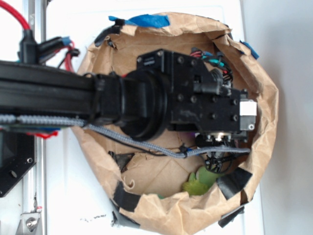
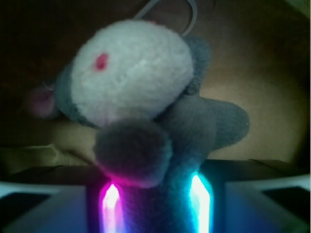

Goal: Grab the gray animal.

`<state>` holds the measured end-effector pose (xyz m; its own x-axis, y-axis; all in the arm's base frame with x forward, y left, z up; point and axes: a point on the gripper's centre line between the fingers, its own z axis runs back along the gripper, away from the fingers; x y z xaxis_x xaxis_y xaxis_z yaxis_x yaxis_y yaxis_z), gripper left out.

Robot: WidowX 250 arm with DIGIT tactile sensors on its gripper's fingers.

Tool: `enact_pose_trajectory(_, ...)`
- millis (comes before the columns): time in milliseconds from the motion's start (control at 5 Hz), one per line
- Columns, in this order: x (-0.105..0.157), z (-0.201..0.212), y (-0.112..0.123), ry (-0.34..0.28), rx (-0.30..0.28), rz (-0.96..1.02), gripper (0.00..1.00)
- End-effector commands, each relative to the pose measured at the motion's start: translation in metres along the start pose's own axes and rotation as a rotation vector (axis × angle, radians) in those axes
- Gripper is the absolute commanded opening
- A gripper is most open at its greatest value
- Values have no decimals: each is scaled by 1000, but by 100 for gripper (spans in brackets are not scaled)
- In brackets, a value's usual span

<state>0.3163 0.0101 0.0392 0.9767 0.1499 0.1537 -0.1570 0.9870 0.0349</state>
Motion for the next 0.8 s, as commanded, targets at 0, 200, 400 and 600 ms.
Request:
enact_pose_trajectory(0,4,49,4,-90,-33,-1,0)
enact_pose_trajectory(200,-3,87,26,-110,-74,49,0)
enact_pose_trajectory(400,-15,114,39,-130,-82,49,0)
enact_pose_trajectory(600,-21,134,43,-80,-29,60,0)
